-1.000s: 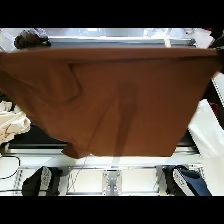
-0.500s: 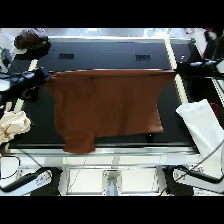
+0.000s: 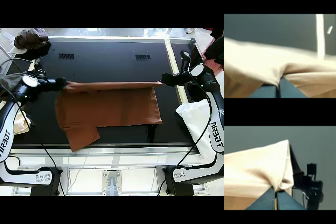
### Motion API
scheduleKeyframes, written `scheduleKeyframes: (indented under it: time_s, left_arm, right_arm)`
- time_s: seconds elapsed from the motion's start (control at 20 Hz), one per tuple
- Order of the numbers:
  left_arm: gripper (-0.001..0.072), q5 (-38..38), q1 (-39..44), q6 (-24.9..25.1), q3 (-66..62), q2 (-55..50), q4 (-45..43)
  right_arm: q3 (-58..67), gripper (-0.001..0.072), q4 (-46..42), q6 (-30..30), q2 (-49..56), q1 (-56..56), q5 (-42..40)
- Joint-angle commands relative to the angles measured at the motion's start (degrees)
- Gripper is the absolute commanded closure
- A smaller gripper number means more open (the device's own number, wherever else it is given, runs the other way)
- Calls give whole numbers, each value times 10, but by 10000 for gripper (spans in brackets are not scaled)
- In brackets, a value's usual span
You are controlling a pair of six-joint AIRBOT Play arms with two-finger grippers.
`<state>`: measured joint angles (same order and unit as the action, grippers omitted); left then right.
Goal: Fold the shirts.
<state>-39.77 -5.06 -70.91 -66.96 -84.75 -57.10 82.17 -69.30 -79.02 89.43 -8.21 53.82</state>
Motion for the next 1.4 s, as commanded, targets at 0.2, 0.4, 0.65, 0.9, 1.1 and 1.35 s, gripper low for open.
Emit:
scheduleKeyframes:
  time_s: [0.2, 0.4, 0.65, 0.9, 1.1, 1.35]
  left_arm:
    - [696, -56, 17, -125, 25, -7, -196]
    - [696, -57, 22, -125, 25, -7, -196]
    - [665, -66, 22, -129, 25, -7, -178]
    - [8, -90, 2, -129, 25, 77, -101]
    - [9, -161, -40, -168, 71, 282, -177]
    - [12, -227, -162, -379, 313, 518, -167]
  right_arm:
    - [-55, 702, -4, -2, 8, 12, 31]
    - [-97, 702, -3, -4, 9, 12, 16]
    - [-99, 586, 12, -5, 9, 12, 28]
    - [-69, 280, -49, -4, -14, 10, 197]
    - [-66, 280, -193, -14, -104, 3, 242]
    - [-66, 280, -156, -28, -190, -8, 160]
